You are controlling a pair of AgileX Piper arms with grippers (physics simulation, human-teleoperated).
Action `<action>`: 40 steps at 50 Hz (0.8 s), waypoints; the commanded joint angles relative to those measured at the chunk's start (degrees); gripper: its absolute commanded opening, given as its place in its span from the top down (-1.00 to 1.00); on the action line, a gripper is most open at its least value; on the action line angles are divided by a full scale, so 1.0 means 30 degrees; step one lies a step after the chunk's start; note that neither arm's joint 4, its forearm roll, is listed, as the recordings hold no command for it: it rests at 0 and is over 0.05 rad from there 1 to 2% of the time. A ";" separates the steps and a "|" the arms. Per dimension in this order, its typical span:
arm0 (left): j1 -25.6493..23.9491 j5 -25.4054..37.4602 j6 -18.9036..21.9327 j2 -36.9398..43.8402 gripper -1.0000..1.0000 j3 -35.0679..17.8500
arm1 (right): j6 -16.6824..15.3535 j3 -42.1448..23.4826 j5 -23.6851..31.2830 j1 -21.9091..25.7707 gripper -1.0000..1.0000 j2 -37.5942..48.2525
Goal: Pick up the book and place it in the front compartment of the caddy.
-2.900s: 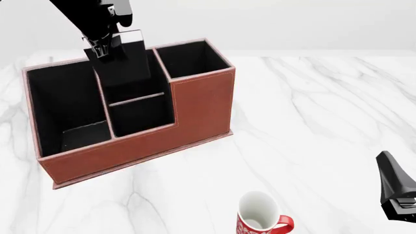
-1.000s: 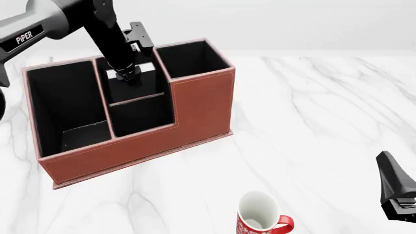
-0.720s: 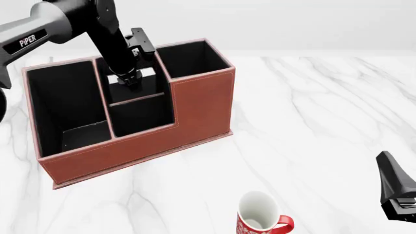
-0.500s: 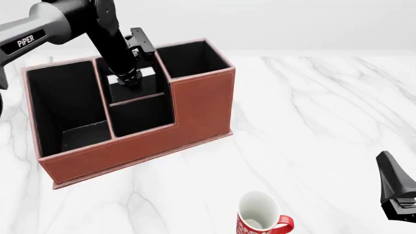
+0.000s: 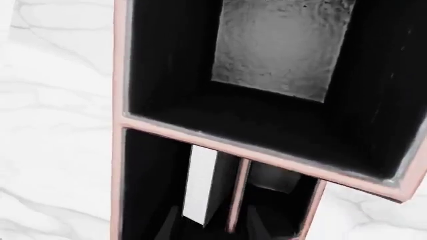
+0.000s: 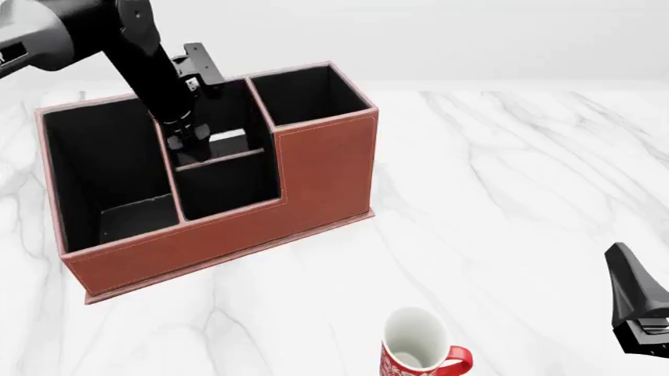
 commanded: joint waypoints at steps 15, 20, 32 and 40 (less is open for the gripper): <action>0.0906 0.0007 0.1965 -0.3645 -1.00 0.2227 | 0.0001 0.0014 0.0040 -0.0002 -1.00 -0.0056; 0.0726 -0.0064 0.2281 -0.4621 -1.00 0.3038 | 0.0005 0.0014 0.0041 0.0000 -1.00 -0.0060; 0.1202 -0.0720 0.3413 -0.7776 -1.00 0.6027 | 0.0006 0.0014 0.0039 0.0000 -1.00 -0.0054; 0.1440 -0.0906 0.3944 -1.0256 -1.00 0.8093 | 0.0004 0.0014 0.0042 -0.0001 -1.00 -0.0062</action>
